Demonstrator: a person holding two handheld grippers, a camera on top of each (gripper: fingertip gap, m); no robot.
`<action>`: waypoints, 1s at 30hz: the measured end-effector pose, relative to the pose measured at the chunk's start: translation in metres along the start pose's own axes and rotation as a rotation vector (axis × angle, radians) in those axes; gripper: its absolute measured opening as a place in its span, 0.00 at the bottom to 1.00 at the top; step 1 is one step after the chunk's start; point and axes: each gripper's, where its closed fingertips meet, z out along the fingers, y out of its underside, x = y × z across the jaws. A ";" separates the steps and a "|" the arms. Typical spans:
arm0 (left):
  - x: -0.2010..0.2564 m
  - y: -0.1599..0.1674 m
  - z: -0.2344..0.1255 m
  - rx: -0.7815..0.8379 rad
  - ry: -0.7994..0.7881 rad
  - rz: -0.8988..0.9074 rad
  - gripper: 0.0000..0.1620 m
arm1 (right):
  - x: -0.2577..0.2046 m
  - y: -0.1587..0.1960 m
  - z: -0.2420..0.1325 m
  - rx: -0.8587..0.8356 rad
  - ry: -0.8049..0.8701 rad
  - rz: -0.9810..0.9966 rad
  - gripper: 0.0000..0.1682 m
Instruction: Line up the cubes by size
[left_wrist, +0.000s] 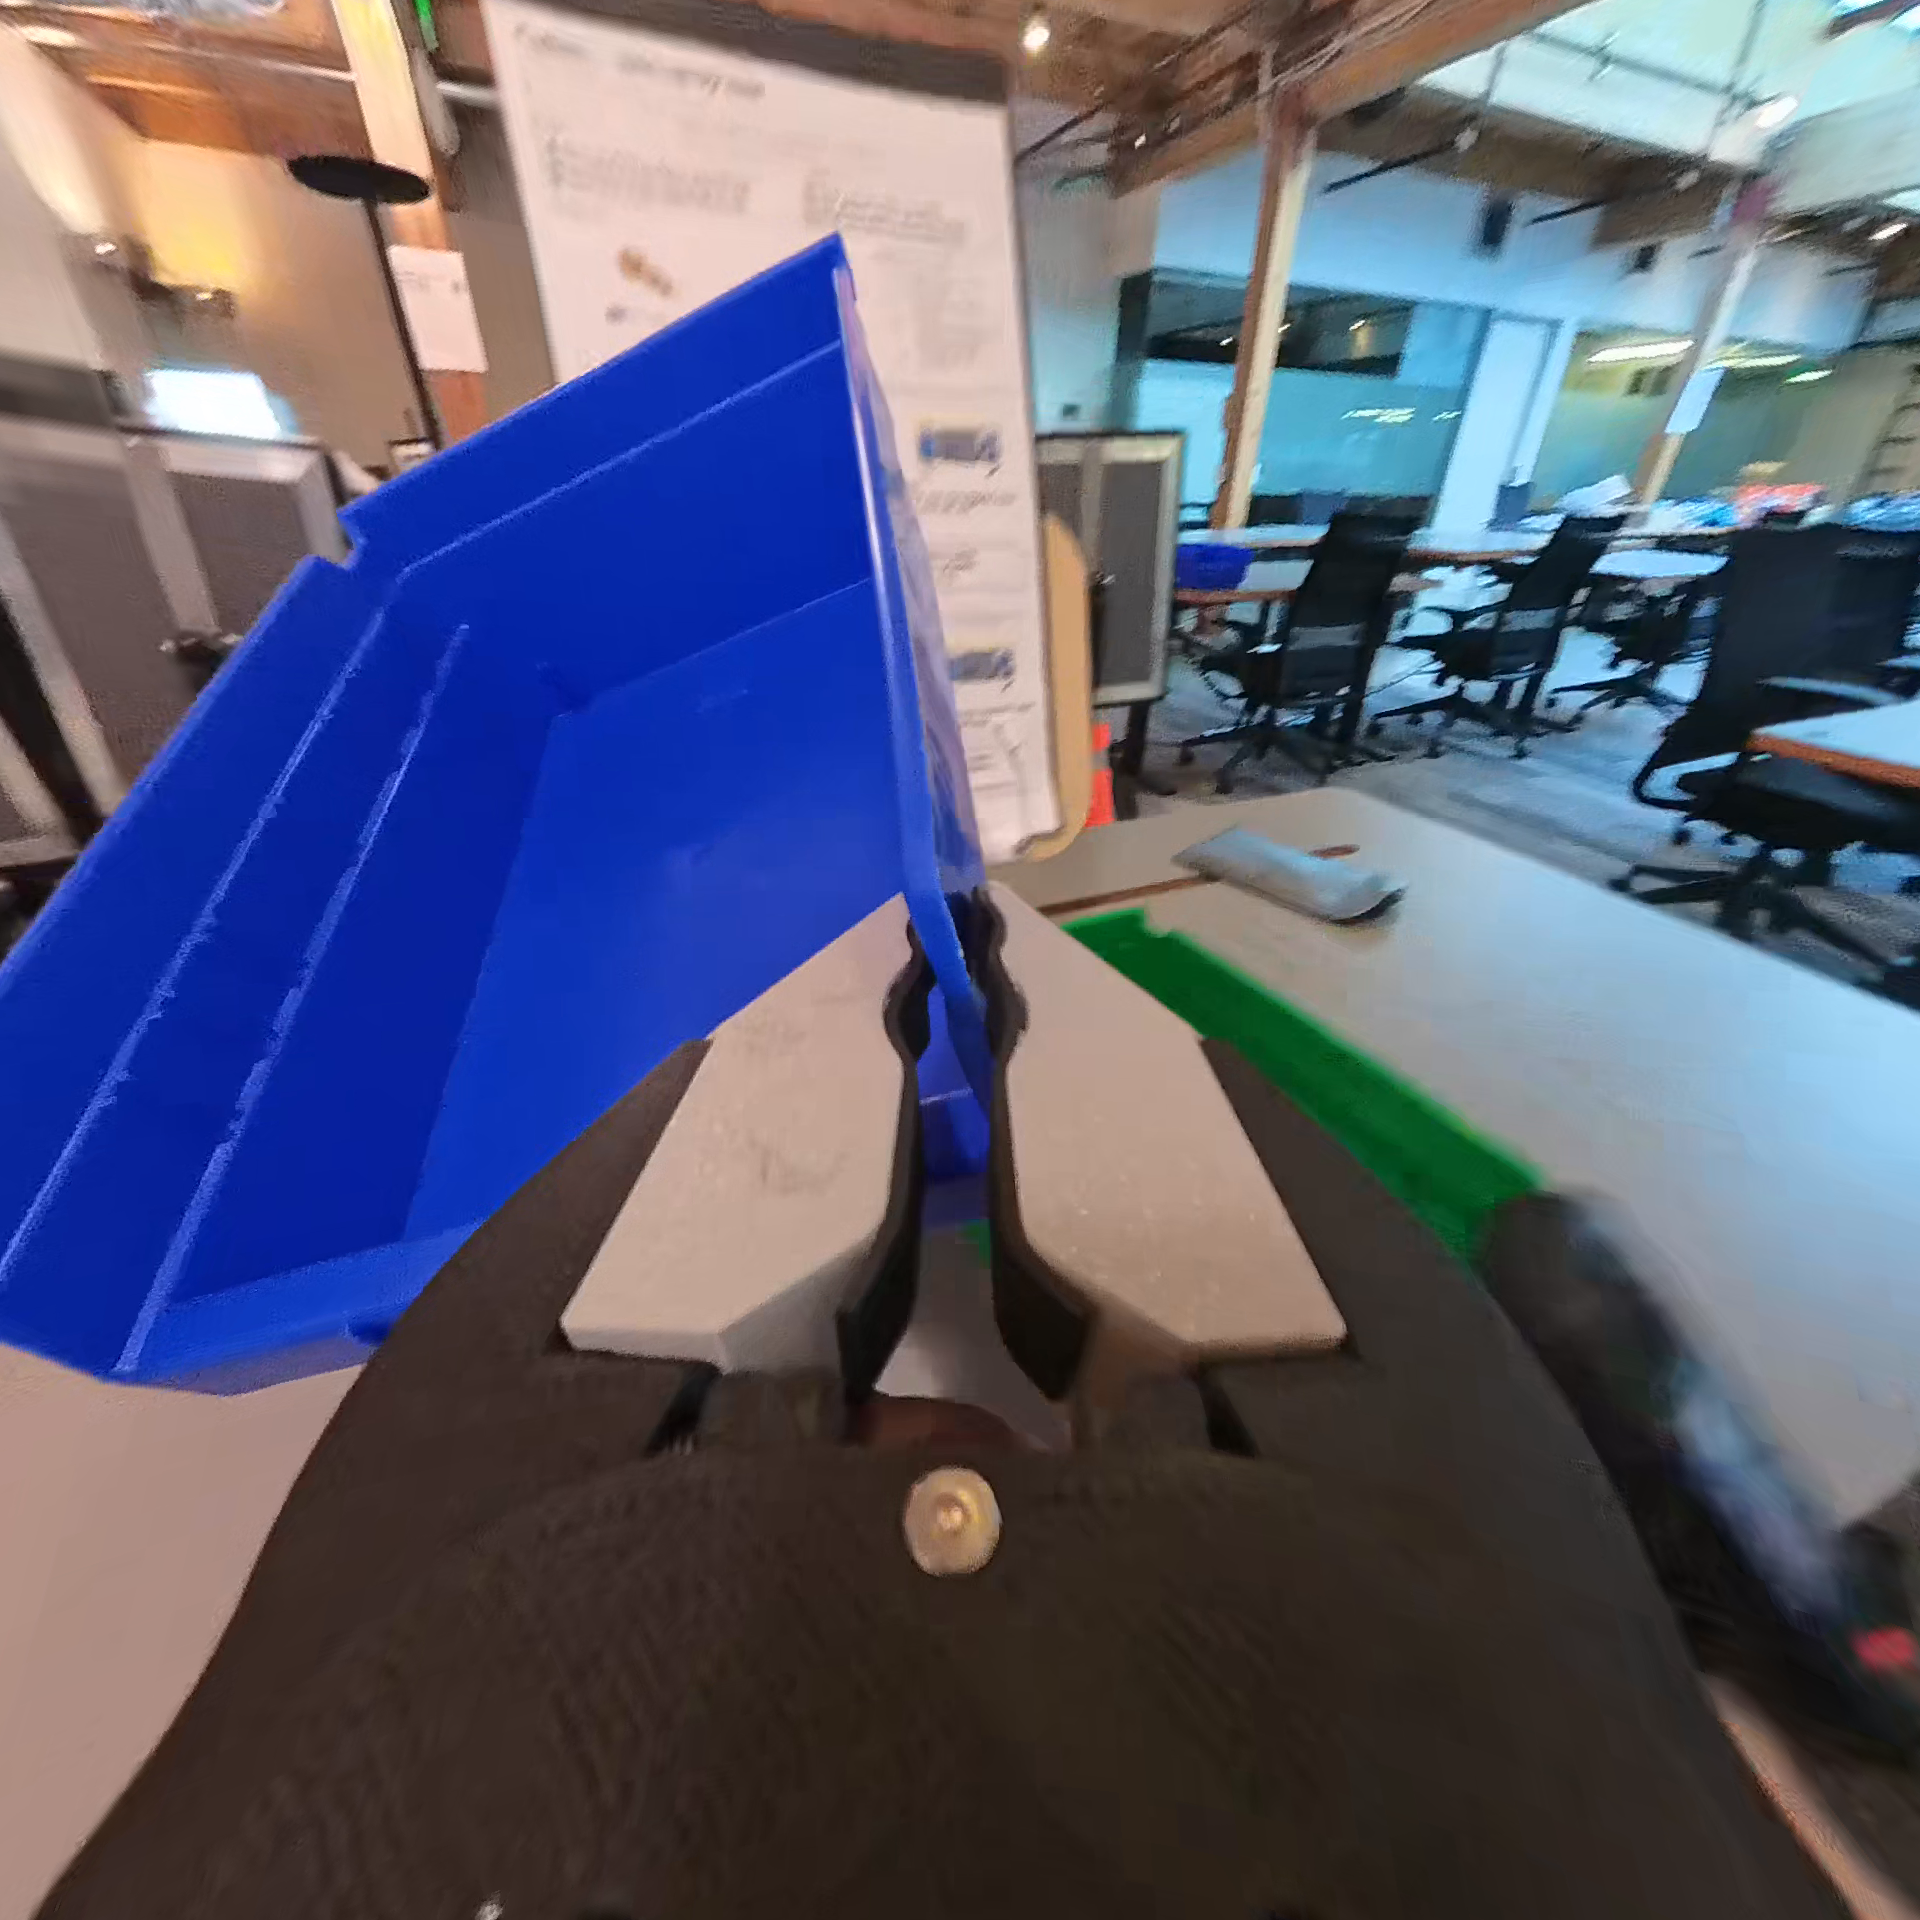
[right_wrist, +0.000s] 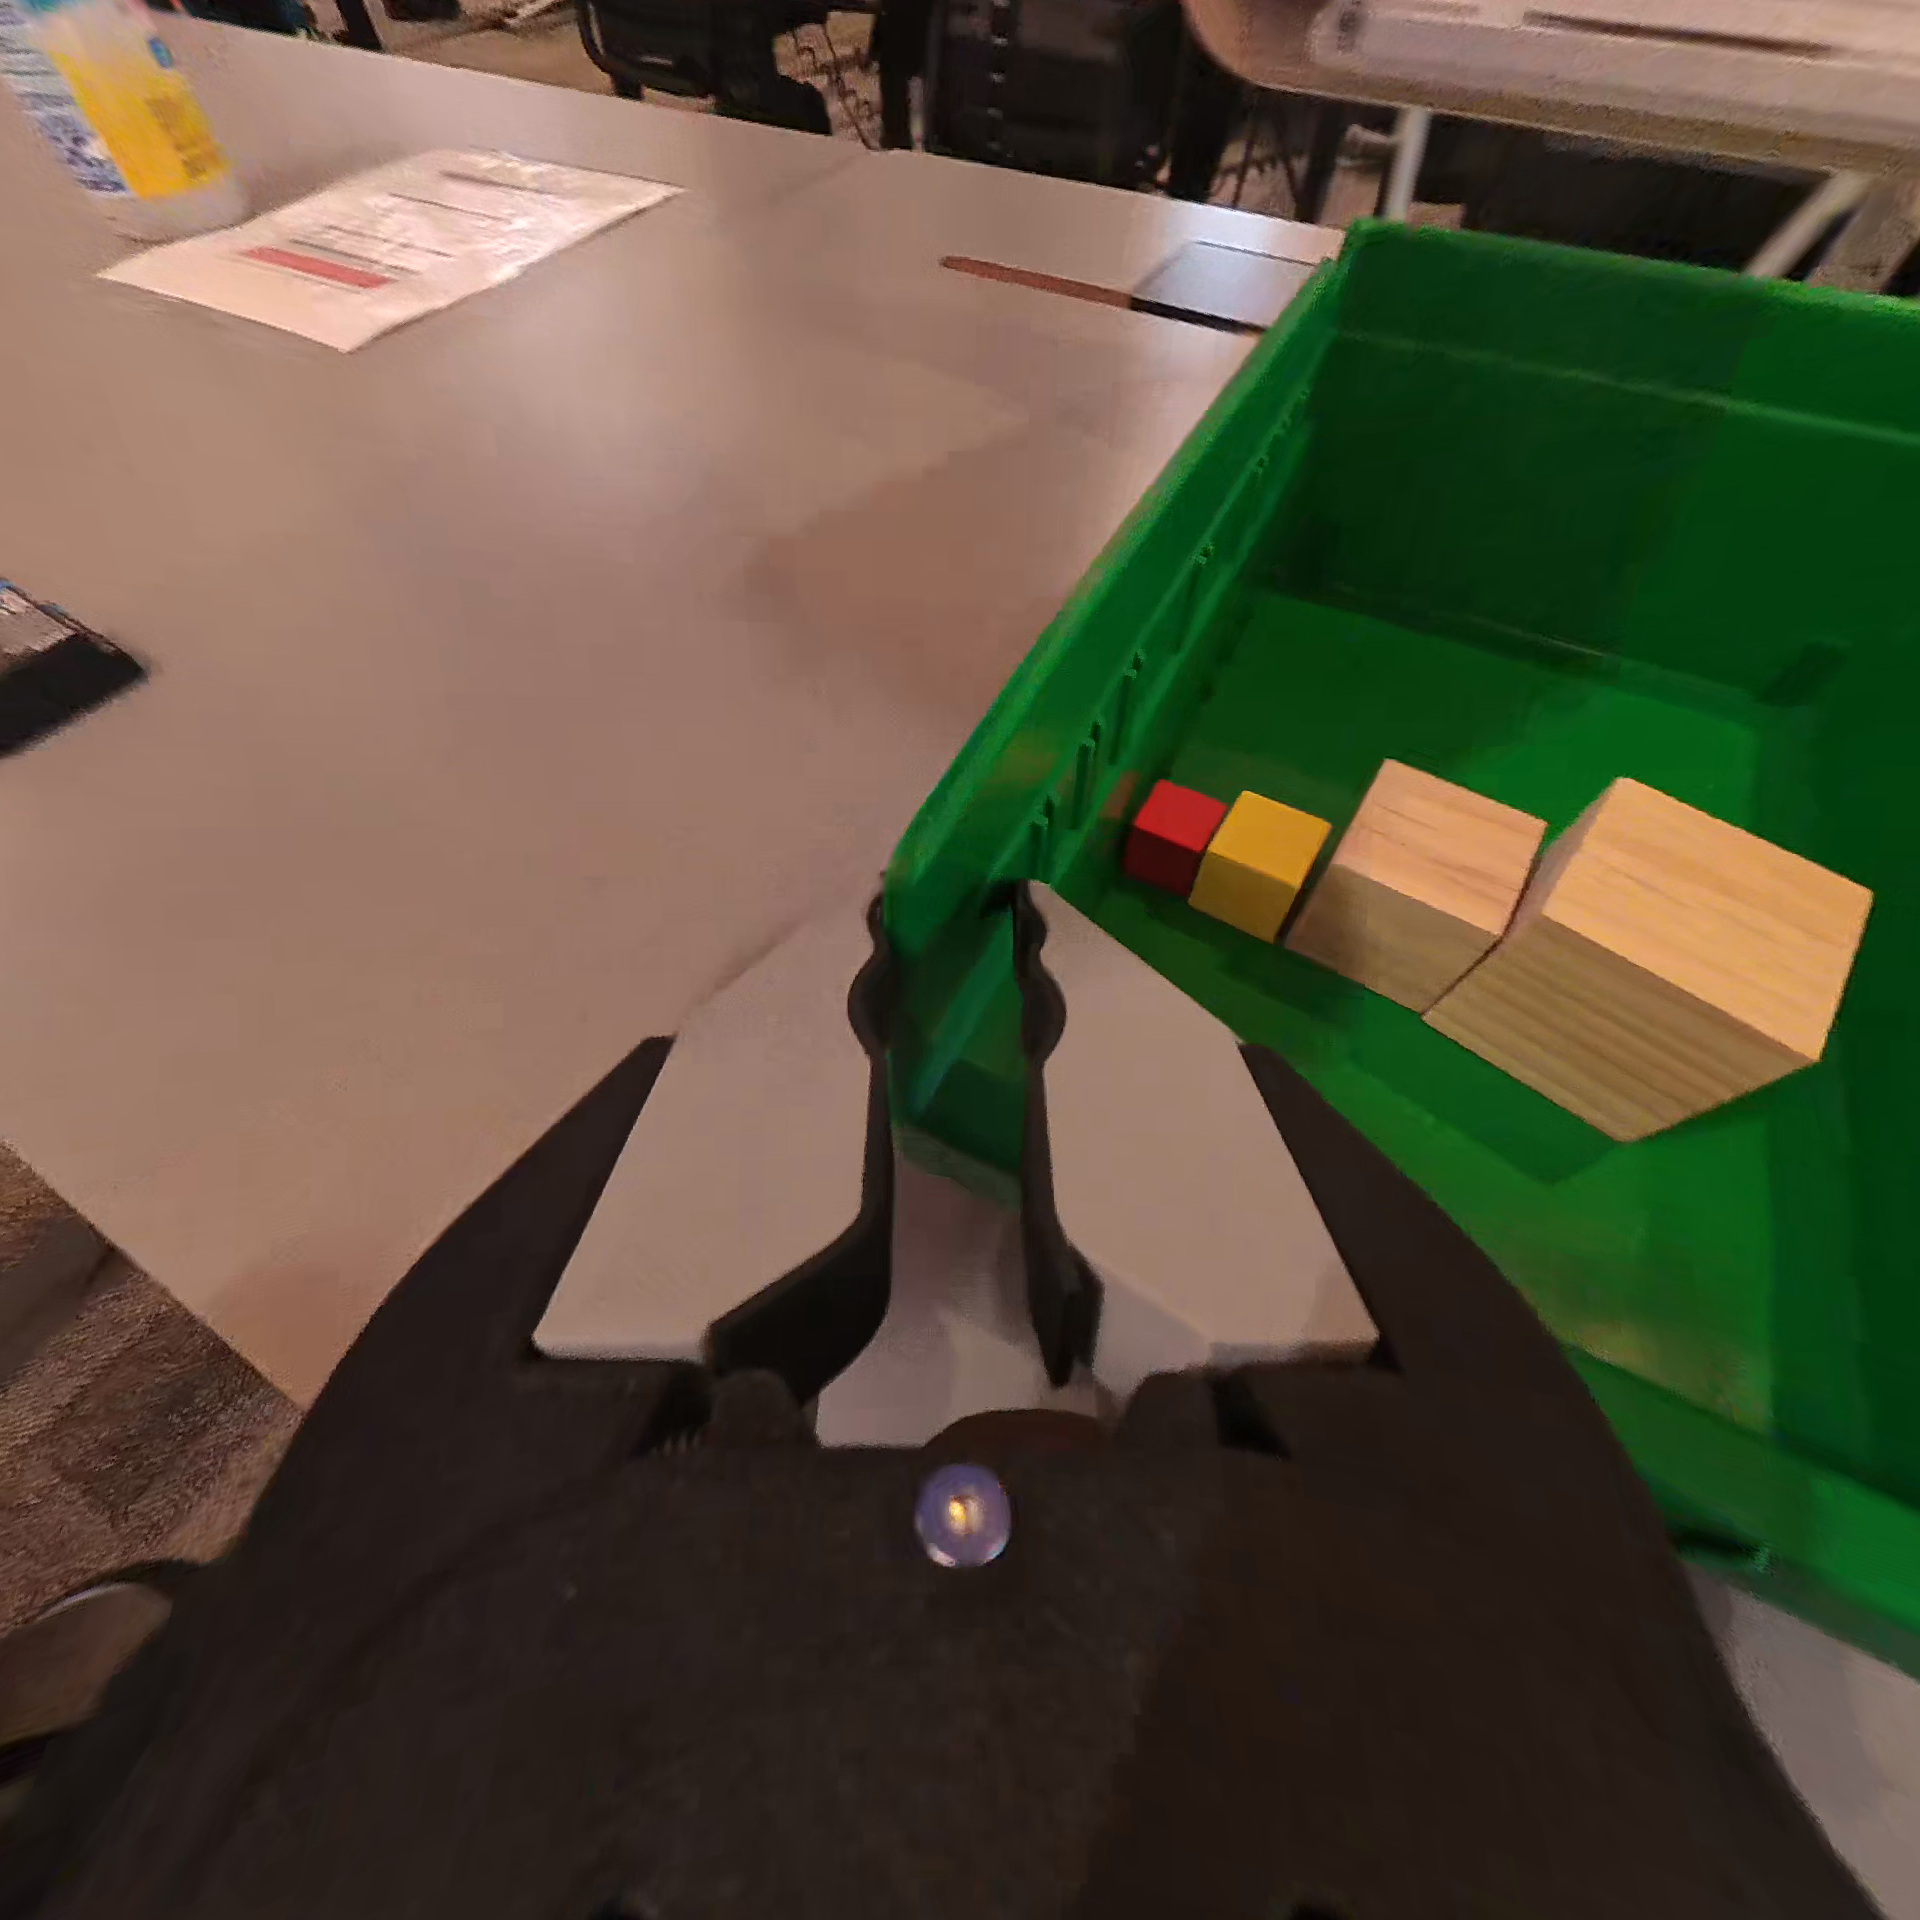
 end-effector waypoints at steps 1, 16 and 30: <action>0.012 -0.011 0.001 0.005 0.026 -0.009 0.02 | -0.016 -0.005 0.011 0.003 0.000 -0.003 0.11; 0.268 0.057 0.059 -0.165 0.316 0.099 0.03 | -0.105 -0.087 0.048 0.133 -0.023 -0.135 0.24; 0.340 0.226 0.096 -0.434 0.296 0.410 0.09 | -0.018 -0.049 0.028 0.181 0.034 -0.022 0.22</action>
